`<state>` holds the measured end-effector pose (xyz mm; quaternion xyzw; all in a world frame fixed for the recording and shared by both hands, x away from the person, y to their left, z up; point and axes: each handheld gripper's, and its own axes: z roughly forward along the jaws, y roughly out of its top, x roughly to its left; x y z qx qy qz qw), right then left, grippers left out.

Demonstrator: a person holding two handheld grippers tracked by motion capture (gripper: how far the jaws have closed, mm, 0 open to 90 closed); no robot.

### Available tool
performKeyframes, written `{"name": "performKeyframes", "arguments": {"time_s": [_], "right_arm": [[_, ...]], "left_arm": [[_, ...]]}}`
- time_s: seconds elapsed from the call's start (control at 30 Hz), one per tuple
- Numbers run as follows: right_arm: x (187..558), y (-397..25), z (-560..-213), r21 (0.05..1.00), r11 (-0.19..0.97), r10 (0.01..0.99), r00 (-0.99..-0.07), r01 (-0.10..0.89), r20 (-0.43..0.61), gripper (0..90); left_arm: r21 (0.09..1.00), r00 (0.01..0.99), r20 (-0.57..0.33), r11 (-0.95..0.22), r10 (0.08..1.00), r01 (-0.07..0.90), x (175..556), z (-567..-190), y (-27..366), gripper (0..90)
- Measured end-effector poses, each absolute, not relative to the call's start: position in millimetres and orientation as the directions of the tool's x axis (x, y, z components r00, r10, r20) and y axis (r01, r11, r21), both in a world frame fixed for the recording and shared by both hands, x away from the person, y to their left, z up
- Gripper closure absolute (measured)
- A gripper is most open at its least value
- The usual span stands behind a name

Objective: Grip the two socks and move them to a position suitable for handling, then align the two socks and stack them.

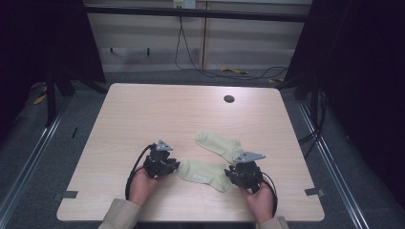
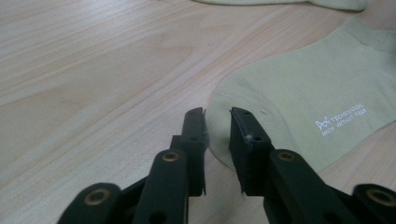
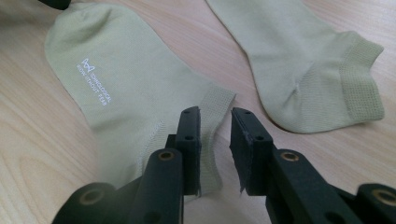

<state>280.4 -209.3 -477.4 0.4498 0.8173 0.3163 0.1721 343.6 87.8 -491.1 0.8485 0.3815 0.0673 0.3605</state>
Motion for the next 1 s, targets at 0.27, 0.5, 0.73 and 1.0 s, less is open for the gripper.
{"name": "performKeyframes", "arguments": {"time_s": [0.27, 0.5, 0.73, 1.0], "right_arm": [[271.4, -208.5, -476.5, 0.660, 0.393, 0.851, -0.524, 0.640, 0.002, 74.7], [270.8, -209.5, -478.3, 0.644, 0.394, 0.859, -0.512, 0.656, -0.004, 74.4], [273.0, -211.9, -481.4, 0.626, 0.385, 0.864, -0.503, 0.678, 0.014, 79.3], [275.0, -214.3, -481.5, 0.625, 0.363, 0.860, -0.506, 0.692, 0.061, 87.4]], "left_arm": [[0.653, 0.695, -0.159, -0.453, 0.701, 0.607, 343.4, -490.8, 86.2, 80.4], [0.647, 0.697, -0.162, -0.458, 0.698, 0.609, 342.7, -491.2, 85.0, 80.3], [0.637, 0.700, -0.144, -0.476, 0.700, 0.607, 342.8, -493.0, 81.6, 83.8], [0.637, 0.705, -0.116, -0.492, 0.700, 0.593, 342.2, -490.0, 76.8, 90.0]]}}
